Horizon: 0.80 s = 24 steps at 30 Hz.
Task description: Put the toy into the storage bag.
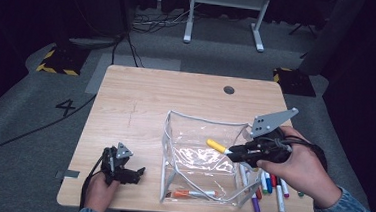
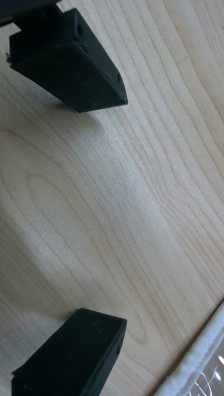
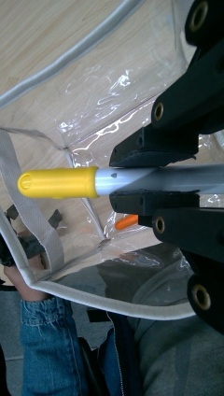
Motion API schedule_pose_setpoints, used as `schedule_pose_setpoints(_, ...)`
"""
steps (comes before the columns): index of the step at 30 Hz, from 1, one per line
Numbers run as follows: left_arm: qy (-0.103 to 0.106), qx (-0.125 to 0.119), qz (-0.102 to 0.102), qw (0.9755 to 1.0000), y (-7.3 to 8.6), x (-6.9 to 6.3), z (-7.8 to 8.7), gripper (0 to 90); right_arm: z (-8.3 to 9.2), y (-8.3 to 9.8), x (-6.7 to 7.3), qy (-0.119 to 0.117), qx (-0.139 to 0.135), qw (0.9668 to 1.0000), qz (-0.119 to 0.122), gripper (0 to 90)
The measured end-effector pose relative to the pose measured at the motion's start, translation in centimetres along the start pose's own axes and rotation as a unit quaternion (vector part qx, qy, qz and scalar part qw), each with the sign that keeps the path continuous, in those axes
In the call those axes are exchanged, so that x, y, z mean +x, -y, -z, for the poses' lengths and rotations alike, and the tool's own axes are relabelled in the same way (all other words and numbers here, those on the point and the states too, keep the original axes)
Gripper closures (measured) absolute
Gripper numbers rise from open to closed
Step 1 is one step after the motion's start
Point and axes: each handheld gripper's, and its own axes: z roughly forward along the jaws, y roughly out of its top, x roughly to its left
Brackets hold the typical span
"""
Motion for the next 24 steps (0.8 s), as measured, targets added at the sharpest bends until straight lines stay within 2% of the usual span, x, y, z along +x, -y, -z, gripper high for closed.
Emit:
schedule_pose_setpoints(11,0.0,0.0,0.0,1.0,0.0,0.0,0.0,0.0,-3.5,-1.5,0.9,-0.028,0.06,0.9973,0.033,77.0)
schedule_pose_setpoints(24,0.0,0.0,0.0,1.0,0.0,0.0,0.0,0.0,-8.0,-2.6,1.1,-0.043,0.129,0.9892,0.055,77.0)
